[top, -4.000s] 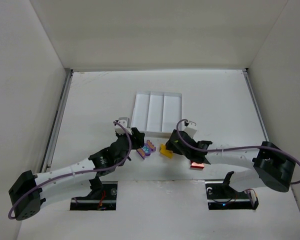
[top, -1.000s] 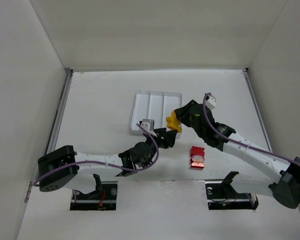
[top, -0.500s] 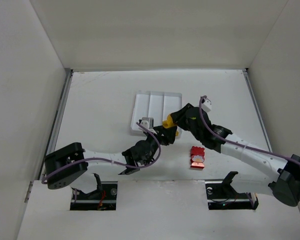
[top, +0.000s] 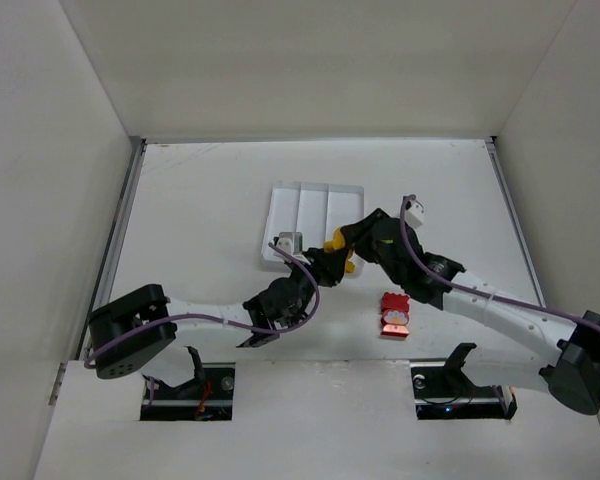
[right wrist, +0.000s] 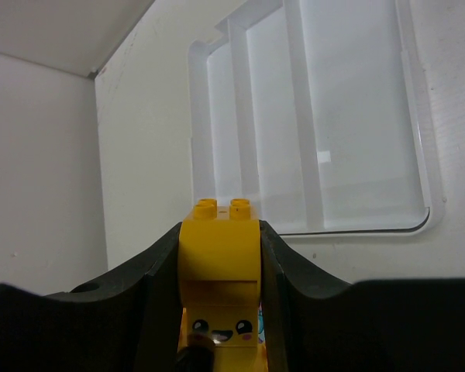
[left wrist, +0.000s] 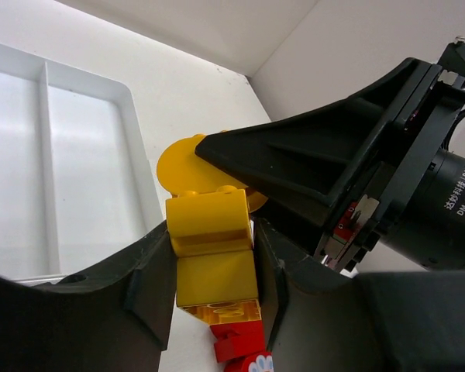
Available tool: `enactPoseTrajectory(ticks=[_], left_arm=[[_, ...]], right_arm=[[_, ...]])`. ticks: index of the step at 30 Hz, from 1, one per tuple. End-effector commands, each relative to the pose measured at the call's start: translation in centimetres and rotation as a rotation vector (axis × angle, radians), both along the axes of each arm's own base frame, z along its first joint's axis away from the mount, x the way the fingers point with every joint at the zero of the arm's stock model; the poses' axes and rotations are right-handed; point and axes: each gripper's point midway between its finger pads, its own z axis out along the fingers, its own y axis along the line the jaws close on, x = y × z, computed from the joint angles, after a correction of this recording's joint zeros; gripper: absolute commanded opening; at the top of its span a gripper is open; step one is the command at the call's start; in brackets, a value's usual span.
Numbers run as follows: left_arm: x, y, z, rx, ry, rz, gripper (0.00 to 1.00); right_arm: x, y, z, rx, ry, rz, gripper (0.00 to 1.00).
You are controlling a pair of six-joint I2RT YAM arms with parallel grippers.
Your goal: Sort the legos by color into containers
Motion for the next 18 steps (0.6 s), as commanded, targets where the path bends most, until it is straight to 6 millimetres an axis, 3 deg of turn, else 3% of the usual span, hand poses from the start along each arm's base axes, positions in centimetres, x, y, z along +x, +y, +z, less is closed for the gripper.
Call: enactPoseTrajectory(ticks=[1, 5, 9, 13, 18], left_arm=[[0.1, 0.2, 2.4, -0.105, -0.023, -0.011, 0.34], [0.0, -0.2, 2.3, -0.114, -0.015, -0.017, 0.45], [0.2, -0.3, 2.1, -0.114, -0.011, -0.013, 0.46], [0.2, -0.3, 2.2, -0.114, -0.012, -0.011, 0.41], [0.2, 0.1, 2.6, -0.117, -0.016, -0.006, 0.25]], right_arm=[[-0.9, 1.2, 2.1, 0.068, -0.043, 0.048, 0.31], [-1.3, 1.6, 2.2, 0.085, -0.038, 0.055, 0.30], [-1.7, 2.2, 2.5, 0.120, -0.035, 0.045, 0.28], [-1.7, 2.2, 2.6, 0.114, -0.039, 0.034, 0.28], [-1.8, 1.7, 2.8, 0.112, -0.049, 0.027, 0.35]])
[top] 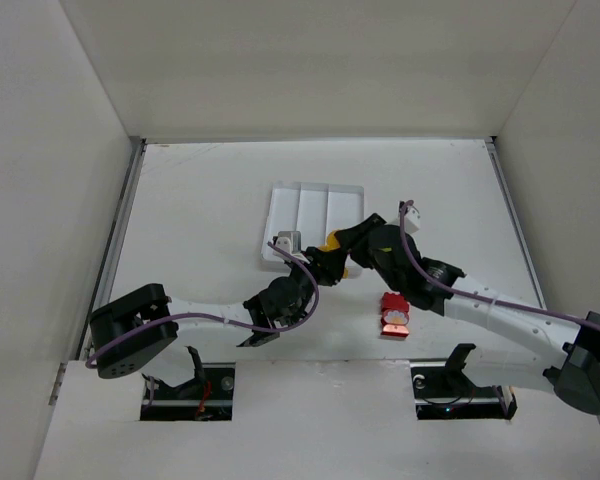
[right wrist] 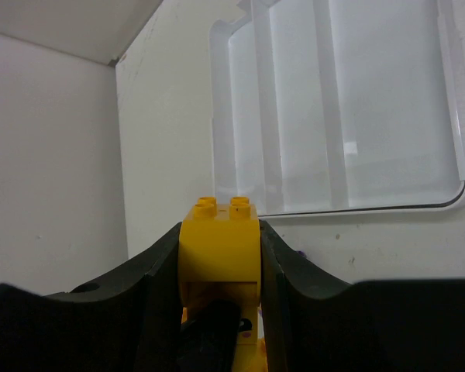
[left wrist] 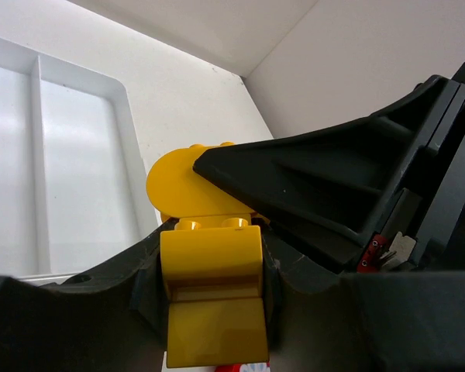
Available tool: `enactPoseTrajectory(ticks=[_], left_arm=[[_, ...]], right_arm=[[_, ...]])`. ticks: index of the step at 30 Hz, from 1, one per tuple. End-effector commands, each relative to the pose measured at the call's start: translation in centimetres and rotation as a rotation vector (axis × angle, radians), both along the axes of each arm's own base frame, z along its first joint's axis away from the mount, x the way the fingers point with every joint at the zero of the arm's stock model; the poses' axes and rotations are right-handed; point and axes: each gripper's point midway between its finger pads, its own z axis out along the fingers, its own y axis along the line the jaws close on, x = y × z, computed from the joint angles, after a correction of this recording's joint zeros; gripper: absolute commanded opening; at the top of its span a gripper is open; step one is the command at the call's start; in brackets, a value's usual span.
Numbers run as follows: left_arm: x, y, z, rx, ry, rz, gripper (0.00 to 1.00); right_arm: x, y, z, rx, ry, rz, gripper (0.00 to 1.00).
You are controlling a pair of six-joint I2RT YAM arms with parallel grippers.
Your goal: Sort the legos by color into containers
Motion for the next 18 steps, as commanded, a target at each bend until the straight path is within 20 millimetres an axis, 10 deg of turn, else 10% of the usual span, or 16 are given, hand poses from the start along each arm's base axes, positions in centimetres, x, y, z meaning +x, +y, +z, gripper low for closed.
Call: enactPoseTrajectory(ticks=[1, 8, 18], left_arm=[[0.1, 0.4, 2.6, -0.083, -0.034, 0.005, 0.21], [-0.1, 1.3, 2.9, -0.073, -0.032, -0.020, 0.12], [-2.4, -0.1, 0.4, 0.164, -0.076, -0.210, 0.09]], right_arm=[[-0.2, 0.1, 2.2, 0.062, -0.047, 0.000, 0.41], [-0.2, -1.3, 3.1, 0.003, -0.098, 0.026, 0.83], [-0.8, -0.3, 0.3, -0.078, -0.058, 0.127, 0.83]])
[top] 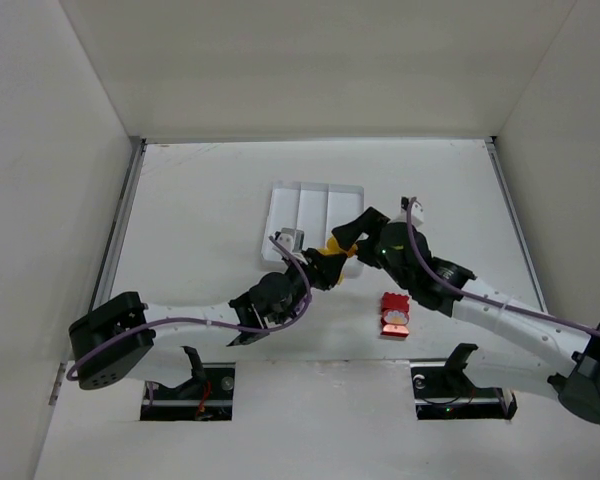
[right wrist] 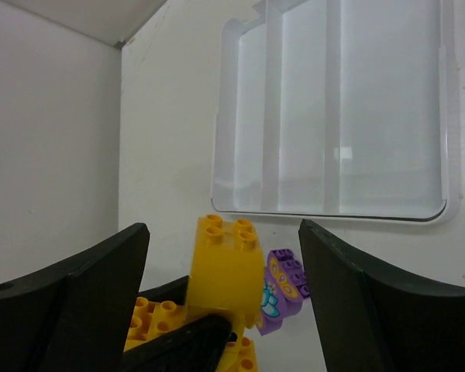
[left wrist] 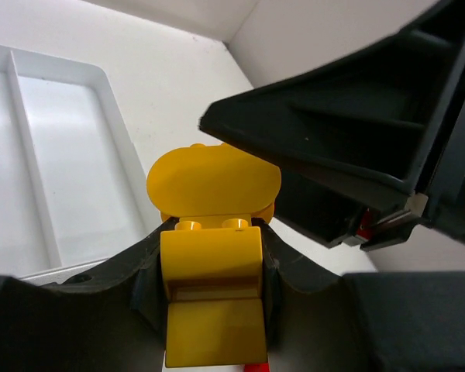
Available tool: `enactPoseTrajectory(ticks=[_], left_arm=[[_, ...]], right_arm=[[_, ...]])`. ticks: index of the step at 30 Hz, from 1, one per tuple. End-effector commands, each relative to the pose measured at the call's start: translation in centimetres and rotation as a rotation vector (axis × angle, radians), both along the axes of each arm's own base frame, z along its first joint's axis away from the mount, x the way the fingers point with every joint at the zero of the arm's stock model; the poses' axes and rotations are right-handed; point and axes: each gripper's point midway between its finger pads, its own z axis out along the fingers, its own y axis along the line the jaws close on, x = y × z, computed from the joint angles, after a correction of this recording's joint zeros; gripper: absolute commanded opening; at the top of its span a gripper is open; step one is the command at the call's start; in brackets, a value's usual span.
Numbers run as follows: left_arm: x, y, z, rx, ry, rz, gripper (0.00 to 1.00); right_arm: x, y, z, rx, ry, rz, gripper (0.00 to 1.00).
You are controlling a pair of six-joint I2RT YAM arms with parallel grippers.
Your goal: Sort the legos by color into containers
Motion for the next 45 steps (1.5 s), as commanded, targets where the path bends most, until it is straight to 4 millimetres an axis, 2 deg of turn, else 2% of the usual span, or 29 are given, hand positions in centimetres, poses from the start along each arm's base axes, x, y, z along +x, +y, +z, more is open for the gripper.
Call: enactPoseTrajectory(ticks=[1, 4, 7, 15, 20, 24, 27, 36, 40, 45], left_arm=[[-1.4, -0.6, -0.2, 0.103, -0.062, -0.087, 0.09], [-1.8, -0.4, -0.5, 0.144, -0.074, -0.081, 0.09], [-1.7, 0.2, -0.5, 0.147, -0.076, -0.055, 0.09], [-1.6, 0.4, -0.6, 0.147, -0.077, -0.046, 0.08], [-2.1, 0.5, -0.3, 0.141, -0.082, -0.056, 0.05], [-2.6, 1.0, 0.0, 0.128, -0.088, -0.061, 0.04], [-2.9, 1.3, 0.1, 0.125, -0.089, -0.065, 0.04], [-2.8, 2.9, -0.6, 0.134, -0.075, -0.045, 0.04], [-1.8, 4.3, -1.3, 0.164, -0.056, 0.006, 0.04], [0.3, 5.4, -0.8, 0.169, -0.006, 0.075, 0.06]], right_arm=[[-0.7, 1.1, -1.1, -0.029, -0.002, 0.063, 0.80], [-0.7, 1.4, -1.4, -0.027, 0.001, 0.071, 0.66], [-0.7, 1.3, -1.8, -0.031, 0.007, 0.068, 0.60], [-0.8, 1.0, -2.7, -0.013, 0.029, 0.060, 0.29], [0.4, -0.4, -1.5, 0.045, -0.014, 0.006, 0.21], [1.8, -1.7, -0.5, 0.069, -0.041, -0.033, 0.17], [3.2, -2.6, -0.4, 0.052, -0.047, -0.063, 0.17], [5.7, -1.9, -0.4, 0.040, -0.052, -0.059, 0.17], [8.5, -1.7, -1.7, -0.026, -0.034, -0.085, 0.18], [13.0, -2.1, -4.6, -0.152, 0.012, -0.145, 0.21]])
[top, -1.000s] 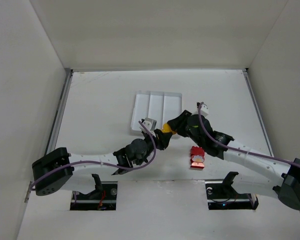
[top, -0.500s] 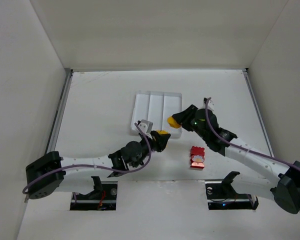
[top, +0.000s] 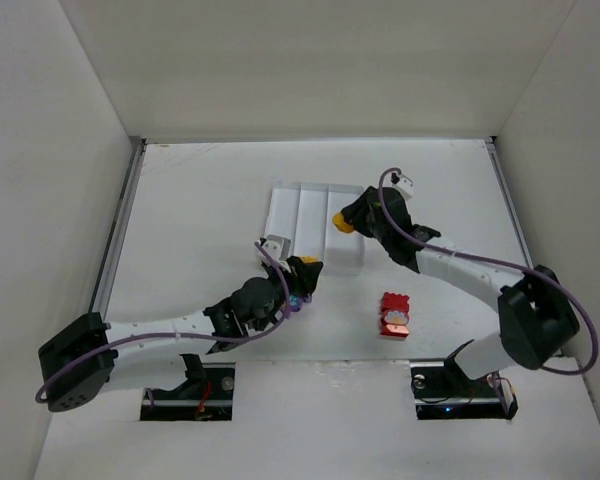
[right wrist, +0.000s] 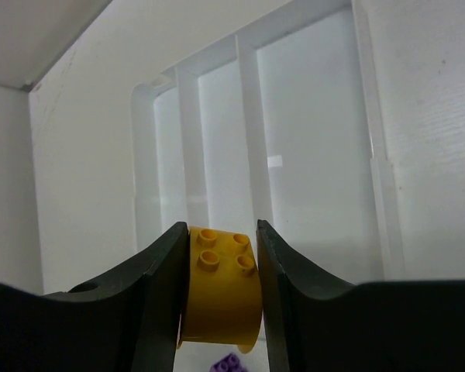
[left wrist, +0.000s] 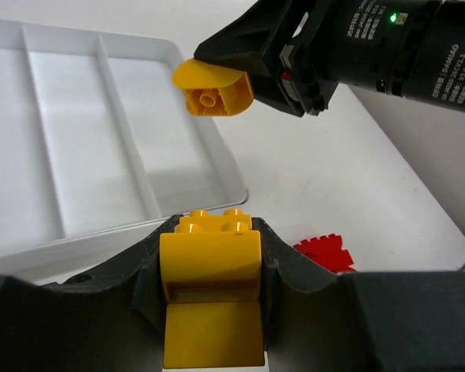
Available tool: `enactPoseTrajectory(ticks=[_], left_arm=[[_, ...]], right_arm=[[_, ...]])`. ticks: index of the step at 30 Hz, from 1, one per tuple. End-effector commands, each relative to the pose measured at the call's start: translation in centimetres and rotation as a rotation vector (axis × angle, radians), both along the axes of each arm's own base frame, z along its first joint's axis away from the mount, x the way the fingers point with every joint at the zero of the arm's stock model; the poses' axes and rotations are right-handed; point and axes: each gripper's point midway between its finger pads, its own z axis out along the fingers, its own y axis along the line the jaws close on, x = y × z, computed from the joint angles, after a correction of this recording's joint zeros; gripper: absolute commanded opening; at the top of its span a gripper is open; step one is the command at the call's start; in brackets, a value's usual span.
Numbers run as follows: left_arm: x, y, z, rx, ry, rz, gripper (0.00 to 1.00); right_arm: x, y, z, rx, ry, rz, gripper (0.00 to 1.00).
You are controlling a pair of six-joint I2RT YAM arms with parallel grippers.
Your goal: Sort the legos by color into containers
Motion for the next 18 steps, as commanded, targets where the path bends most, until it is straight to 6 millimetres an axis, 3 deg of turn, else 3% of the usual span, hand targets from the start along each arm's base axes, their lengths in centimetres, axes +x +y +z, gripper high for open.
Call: enactPoseTrajectory(ticks=[1, 5, 10, 14, 18], left_arm=[[1.4, 0.5, 1.5, -0.041, 0.031, 0.052, 0.06], [2.3, 0.7, 0.9, -0.082, 0.093, 0.053, 0.06], [2.6, 0.6, 1.3, -0.182, 0.162, -0.003, 0.06], [2.6, 0.5, 1.8, -0.242, 0.200, -0.039, 0.06], [3.0, 0.5, 2.3, -0.297, 0.241, -0.061, 0.06]], right_arm=[[4.0, 0.0, 1.0, -0.054, -0.056, -0.041, 0.22], [6.4, 0.2, -1.5, -0.103, -0.010, -0.063, 0.22], [8.6, -0.3, -2.8, -0.136, 0.004, -0.105, 0.26], [9.2, -0.6, -3.0, -0.132, 0.006, -0.110, 0.53], [9.0, -1.3, -2.2, -0.131, -0.008, -0.111, 0.66]])
